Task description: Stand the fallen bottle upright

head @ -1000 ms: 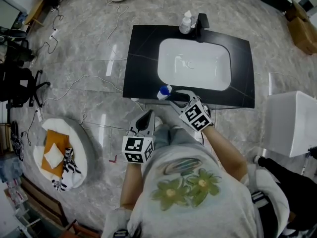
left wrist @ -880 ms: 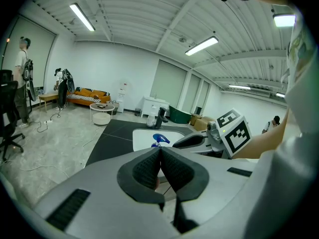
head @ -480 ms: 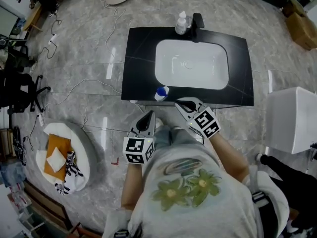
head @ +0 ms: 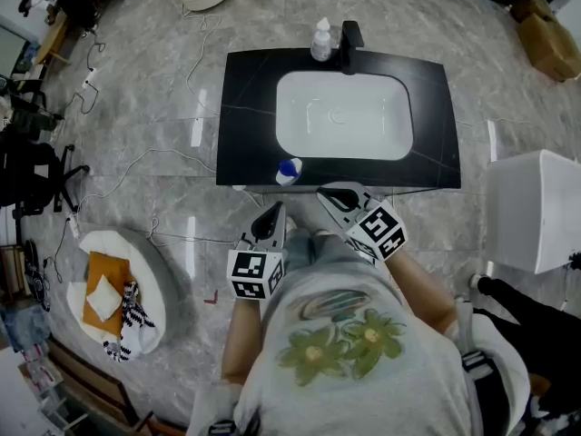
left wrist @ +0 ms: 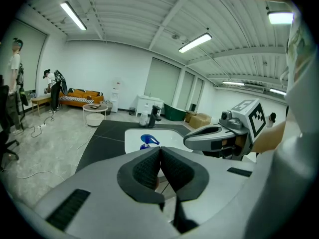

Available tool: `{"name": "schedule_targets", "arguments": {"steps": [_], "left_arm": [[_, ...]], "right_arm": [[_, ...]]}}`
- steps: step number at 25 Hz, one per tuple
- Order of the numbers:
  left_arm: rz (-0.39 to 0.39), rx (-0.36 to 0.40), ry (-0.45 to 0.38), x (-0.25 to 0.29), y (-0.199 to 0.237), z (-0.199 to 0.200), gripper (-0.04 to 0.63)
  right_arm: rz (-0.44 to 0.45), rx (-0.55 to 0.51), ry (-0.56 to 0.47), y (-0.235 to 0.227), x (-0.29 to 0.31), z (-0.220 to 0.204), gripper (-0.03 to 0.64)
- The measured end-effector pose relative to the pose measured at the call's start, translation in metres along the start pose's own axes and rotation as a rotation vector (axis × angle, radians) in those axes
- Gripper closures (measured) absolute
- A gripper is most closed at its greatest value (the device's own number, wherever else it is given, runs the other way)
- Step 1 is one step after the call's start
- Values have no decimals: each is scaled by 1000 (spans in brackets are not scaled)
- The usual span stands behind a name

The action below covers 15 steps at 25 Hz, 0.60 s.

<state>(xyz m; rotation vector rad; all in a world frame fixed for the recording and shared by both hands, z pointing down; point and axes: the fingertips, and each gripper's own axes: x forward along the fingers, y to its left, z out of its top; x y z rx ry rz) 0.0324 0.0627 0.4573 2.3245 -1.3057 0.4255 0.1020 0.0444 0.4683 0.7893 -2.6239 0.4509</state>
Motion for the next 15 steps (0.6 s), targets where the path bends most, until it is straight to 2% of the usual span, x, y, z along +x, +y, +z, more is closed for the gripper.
{"name": "schedule_targets", "arguments": {"steps": [9,15], "left_arm": [[-7,15,9,9,-3,2,577],[26,65,9,15,2,4,575]], "right_arm": [[-15,0,11,-6,-4,-3,575],[-14,5,13,-10,-1,-3,575]]}}
